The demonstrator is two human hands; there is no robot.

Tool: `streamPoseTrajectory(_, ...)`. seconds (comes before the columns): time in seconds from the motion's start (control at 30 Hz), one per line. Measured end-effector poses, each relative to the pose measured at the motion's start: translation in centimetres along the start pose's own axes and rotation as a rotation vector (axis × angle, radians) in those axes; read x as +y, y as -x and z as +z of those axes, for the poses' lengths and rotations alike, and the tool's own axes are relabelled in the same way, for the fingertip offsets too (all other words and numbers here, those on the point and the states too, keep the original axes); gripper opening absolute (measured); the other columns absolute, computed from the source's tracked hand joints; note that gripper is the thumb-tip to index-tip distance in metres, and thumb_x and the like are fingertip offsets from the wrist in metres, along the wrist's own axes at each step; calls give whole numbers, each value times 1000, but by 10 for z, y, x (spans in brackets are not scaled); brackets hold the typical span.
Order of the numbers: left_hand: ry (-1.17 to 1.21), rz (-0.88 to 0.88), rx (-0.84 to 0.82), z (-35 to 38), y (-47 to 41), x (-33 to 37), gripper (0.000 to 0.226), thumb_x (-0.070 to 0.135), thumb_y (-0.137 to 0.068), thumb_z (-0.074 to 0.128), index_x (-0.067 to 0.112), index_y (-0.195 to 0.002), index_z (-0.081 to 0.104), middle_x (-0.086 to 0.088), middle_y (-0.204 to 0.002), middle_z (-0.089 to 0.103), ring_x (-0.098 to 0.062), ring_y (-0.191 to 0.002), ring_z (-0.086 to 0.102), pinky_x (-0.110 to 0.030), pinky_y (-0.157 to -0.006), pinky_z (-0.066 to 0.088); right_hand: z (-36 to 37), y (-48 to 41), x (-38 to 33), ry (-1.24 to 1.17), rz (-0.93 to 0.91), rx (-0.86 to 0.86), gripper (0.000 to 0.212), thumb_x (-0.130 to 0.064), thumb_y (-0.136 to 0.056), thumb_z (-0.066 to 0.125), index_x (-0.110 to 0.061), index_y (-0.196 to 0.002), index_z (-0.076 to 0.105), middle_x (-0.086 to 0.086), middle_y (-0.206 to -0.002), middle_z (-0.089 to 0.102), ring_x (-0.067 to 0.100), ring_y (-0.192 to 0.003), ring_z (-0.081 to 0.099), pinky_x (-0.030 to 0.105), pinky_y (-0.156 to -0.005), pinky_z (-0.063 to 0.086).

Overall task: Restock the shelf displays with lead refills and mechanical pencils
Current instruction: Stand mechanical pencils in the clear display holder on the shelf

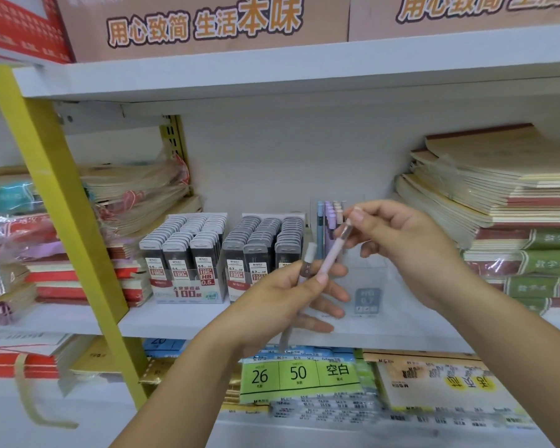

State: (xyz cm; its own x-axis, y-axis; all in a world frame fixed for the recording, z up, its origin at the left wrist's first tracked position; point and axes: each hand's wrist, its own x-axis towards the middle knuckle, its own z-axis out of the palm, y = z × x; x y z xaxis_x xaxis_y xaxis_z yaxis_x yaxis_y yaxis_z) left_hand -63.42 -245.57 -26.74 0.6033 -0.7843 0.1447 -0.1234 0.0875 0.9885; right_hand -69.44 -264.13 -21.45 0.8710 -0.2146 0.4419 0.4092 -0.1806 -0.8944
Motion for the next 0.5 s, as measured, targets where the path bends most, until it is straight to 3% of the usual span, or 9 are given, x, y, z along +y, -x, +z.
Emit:
streamPoseTrajectory(0.07, -108, -12, 36, 1, 1, 0, 23, 31, -104, 50, 26, -120, 65, 0, -94, 74, -12, -68, 66, -27, -58, 57, -6, -1, -1, -28, 5, 34, 12, -20, -89, 61, -14, -97, 67, 4, -83, 75, 13, -71, 67, 20, -59, 52)
streamPoseTrajectory(0.13, -170, -5, 49, 3, -1, -2, 20, 33, -105, 49, 31, -115, 65, 2, -85, 71, -9, -52, 51, -20, -46, 44, -7, -1, -1, -19, 26, -21, 13, -16, -90, 61, -14, -102, 65, 5, -86, 76, 15, -72, 70, 21, -60, 54)
streamPoseTrajectory(0.2, -159, 4, 59, 4, -3, -5, 19, 33, -105, 48, 31, -115, 64, 4, -80, 68, -7, -48, 41, -18, -44, 35, -7, -1, -2, -49, 24, -46, 15, -13, -89, 61, -13, -103, 63, 7, -85, 76, 17, -72, 71, 22, -60, 56)
streamPoseTrajectory(0.3, -126, 16, 110, 3, -6, -7, 16, 34, -101, 54, 32, -114, 62, 5, -80, 67, -5, -49, 38, -19, -45, 33, -16, -9, -7, -76, -119, 133, 11, -7, -92, 58, -15, -99, 60, 4, -79, 75, 16, -71, 71, 24, -58, 57)
streamPoseTrajectory(0.37, -108, 3, 147, 0, -7, -8, 20, 32, -93, 55, 36, -112, 61, 4, -81, 67, -7, -51, 39, -20, -46, 34, -27, -17, -8, 40, -230, 204, 14, -6, -95, 56, -20, -97, 57, 0, -78, 74, 16, -75, 71, 25, -60, 57)
streamPoseTrajectory(0.5, -72, 14, 193, -2, -9, -10, 27, 23, -98, 44, 37, -112, 63, 1, -83, 65, -12, -56, 42, -22, -48, 36, -29, -26, 3, 373, -235, 103, 21, -10, -92, 62, -30, -92, 56, 8, -87, 72, 14, -78, 70, 29, -68, 55)
